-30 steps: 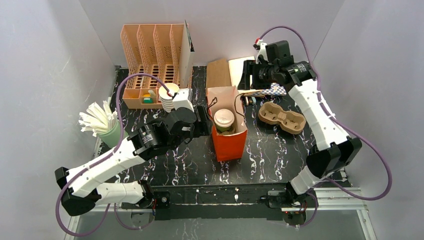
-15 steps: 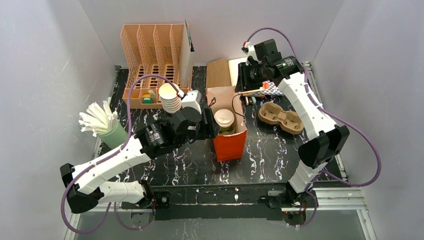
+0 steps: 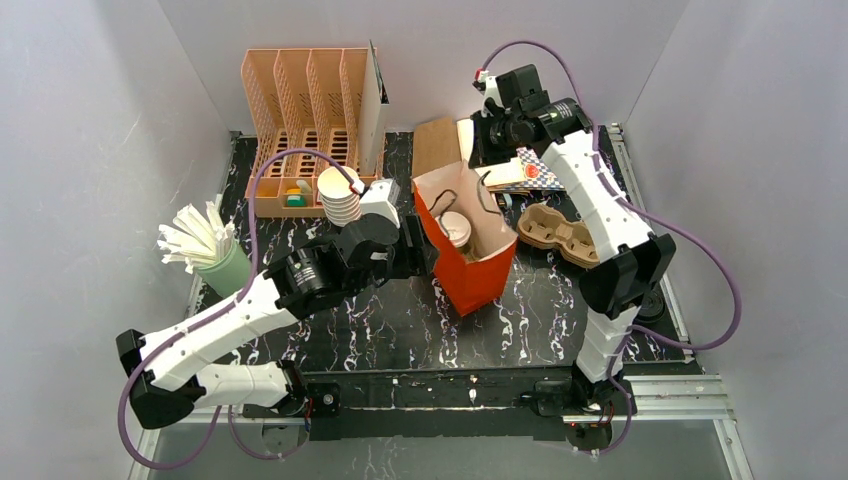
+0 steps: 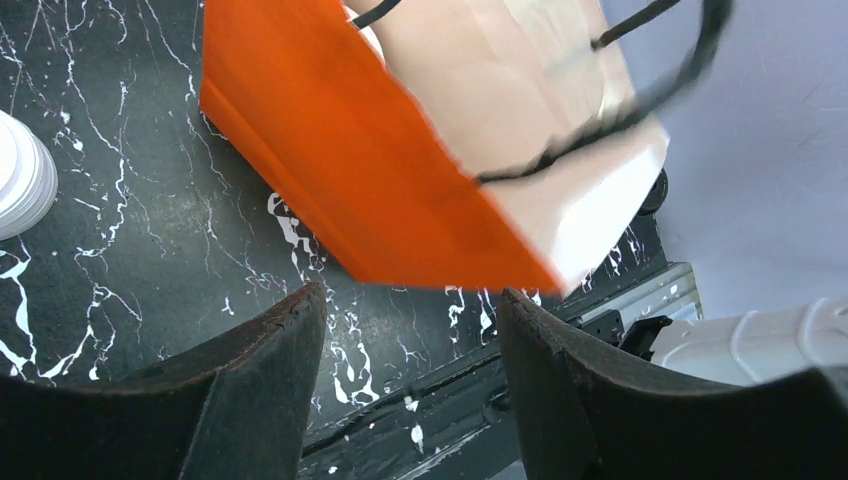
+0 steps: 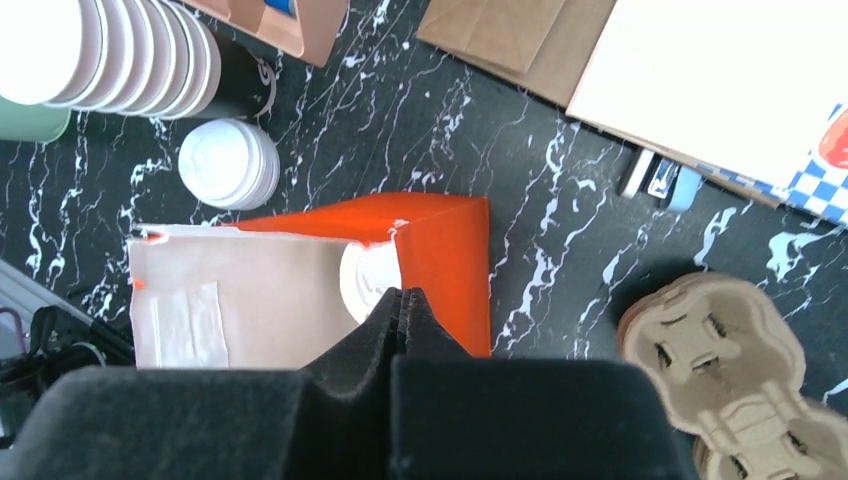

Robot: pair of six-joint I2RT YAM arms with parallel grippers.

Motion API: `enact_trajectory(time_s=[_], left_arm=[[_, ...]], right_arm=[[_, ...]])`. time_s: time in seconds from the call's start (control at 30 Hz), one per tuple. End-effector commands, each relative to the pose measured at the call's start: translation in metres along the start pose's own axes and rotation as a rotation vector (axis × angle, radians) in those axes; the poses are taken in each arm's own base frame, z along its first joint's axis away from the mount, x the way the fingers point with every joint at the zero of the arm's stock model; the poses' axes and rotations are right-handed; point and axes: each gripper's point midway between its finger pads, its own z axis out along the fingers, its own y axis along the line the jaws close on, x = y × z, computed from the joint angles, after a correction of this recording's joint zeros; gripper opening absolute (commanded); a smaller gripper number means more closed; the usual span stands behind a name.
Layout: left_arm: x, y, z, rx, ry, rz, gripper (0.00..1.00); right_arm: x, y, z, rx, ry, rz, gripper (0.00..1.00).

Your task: Pack the takeout coffee

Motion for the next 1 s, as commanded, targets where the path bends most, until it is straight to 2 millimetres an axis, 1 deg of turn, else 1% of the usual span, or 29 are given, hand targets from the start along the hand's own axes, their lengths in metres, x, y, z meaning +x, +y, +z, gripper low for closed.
enact_trajectory(time_s=[0.0, 0.27, 0.53, 0.67, 0.7, 0.73, 0.77, 0.8, 0.9, 0.97], left_arm=[[-0.005, 0.008, -0.008, -0.017, -0.029, 0.010, 0.60], [-0.002, 0.017, -0.011, -0.036, -0.032, 0.022, 0.60], [-0.005, 0.027, -0.017, -0.064, -0.051, 0.036, 0.60], [-0.006, 0.031, -0.019, -0.079, -0.060, 0.052, 0.60], [-0.007, 0.033, -0.020, -0.084, -0.064, 0.058, 0.61], [-0.010, 0.034, -0.020, -0.088, -0.072, 0.069, 0.61], [-0.013, 0.035, -0.021, -0.096, -0.083, 0.082, 0.61], [-0.017, 0.037, -0.021, -0.109, -0.093, 0.106, 0.60], [-0.036, 0.042, -0.021, -0.148, -0.116, 0.163, 0.49], [-0.053, 0.046, -0.018, -0.157, -0.129, 0.187, 0.47]], right_arm=[[-0.033, 0.003, -0.004, 0.006, -0.096, -0.044, 0.01], [-0.058, 0.006, 0.016, -0.018, -0.147, -0.061, 0.01], [-0.089, 0.002, 0.016, 0.017, -0.255, -0.065, 0.01], [-0.095, 0.001, 0.017, 0.025, -0.268, -0.071, 0.01], [-0.095, 0.001, 0.016, 0.026, -0.270, -0.073, 0.08], [-0.095, 0.002, 0.013, 0.023, -0.269, -0.075, 0.17], [-0.095, 0.004, 0.007, 0.019, -0.277, -0.080, 0.22], [-0.094, 0.006, 0.001, 0.015, -0.282, -0.083, 0.24], [-0.087, 0.010, -0.020, 0.009, -0.285, -0.094, 0.33], [-0.077, 0.012, -0.035, 0.008, -0.282, -0.092, 0.41]])
